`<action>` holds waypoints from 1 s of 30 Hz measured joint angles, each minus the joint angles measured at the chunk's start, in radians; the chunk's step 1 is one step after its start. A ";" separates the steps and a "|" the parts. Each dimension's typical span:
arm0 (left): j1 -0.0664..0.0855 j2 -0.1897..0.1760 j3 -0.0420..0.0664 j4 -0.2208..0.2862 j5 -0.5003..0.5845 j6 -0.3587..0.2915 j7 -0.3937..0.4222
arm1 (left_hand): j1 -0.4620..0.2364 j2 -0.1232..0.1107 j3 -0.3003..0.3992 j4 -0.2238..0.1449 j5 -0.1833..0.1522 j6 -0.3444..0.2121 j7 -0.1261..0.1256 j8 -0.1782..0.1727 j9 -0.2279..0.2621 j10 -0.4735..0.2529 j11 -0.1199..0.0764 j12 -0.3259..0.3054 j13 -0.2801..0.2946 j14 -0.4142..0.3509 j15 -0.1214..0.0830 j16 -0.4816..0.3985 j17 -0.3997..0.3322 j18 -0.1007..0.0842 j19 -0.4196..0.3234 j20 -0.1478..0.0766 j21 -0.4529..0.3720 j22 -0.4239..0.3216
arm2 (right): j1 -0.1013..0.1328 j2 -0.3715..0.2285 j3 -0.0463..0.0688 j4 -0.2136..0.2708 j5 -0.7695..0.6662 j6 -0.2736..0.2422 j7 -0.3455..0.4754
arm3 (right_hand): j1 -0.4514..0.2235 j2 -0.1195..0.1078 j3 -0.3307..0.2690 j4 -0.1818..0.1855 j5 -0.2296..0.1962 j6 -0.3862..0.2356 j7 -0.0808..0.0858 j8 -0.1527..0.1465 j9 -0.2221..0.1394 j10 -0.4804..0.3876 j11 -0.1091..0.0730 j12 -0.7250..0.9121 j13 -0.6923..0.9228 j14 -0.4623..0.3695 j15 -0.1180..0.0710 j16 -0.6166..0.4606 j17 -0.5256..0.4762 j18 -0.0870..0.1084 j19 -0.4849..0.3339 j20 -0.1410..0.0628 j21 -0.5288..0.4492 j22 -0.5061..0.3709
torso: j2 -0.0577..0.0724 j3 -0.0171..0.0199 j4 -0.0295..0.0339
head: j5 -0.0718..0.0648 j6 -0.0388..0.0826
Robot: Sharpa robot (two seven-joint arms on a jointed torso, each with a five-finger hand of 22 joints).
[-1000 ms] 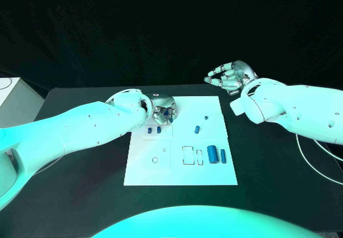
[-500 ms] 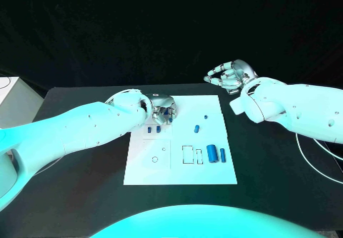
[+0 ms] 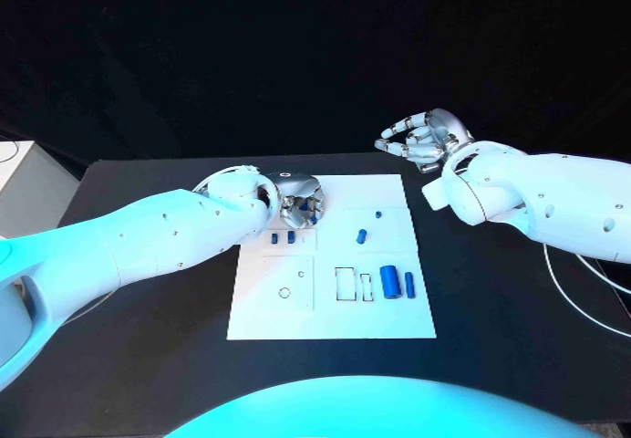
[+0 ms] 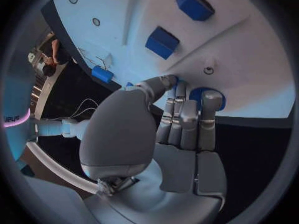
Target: Assemble the parts on the task board
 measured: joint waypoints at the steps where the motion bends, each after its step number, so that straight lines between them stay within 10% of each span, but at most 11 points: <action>1: -0.001 0.000 0.000 0.000 0.000 -0.003 0.001 | 0.001 0.001 0.001 -0.005 -0.001 0.009 -0.003 0.002 0.002 0.008 -0.003 0.004 0.005 0.014 -0.003 0.007 0.017 0.000 0.010 -0.002 0.009 0.011 | 0.000 0.000 0.000 0.000 0.000 0.000 0.000 | 0.000 0.000 0.000 0.000 0.000 0.000 0.000 0.000 0.000 0.000 0.000 0.000 0.000 0.000 0.000 0.000 0.000 0.000 0.000 0.000 0.000 0.000 | 0.000 0.0000 0.0000 | 0.000 0.000; 14: -0.004 -0.029 -0.001 0.026 0.003 -0.054 0.016 | 0.000 0.013 0.003 -0.011 -0.004 0.026 -0.007 0.009 0.010 0.020 -0.009 0.009 0.019 0.043 -0.011 0.019 0.066 -0.015 0.036 -0.008 0.029 0.046 | 0.000 0.001 0.000 0.000 0.000 0.000 0.000 | 0.000 0.000 0.000 0.000 0.000 0.000 0.000 0.004 0.000 0.000 0.000 0.000 0.001 0.000 0.000 0.000 0.000 0.000 0.000 0.000 0.000 0.000 | -0.001 0.0006 0.0001 | 0.002 0.005; 30: -0.003 -0.159 0.052 0.165 0.095 -0.060 0.021 | -0.015 0.011 0.003 -0.011 -0.006 0.034 -0.007 0.009 0.010 0.019 -0.009 0.004 0.025 0.047 -0.008 0.023 0.063 -0.015 0.045 -0.010 0.033 0.045 | 0.000 -0.002 0.000 -0.003 0.000 0.001 0.000 | 0.000 0.000 0.000 0.000 0.000 0.000 0.000 0.004 0.000 0.000 0.000 0.000 0.001 0.000 0.000 0.000 0.000 0.000 0.000 0.000 0.000 0.001 | -0.004 -0.0001 0.0019 | 0.008 0.013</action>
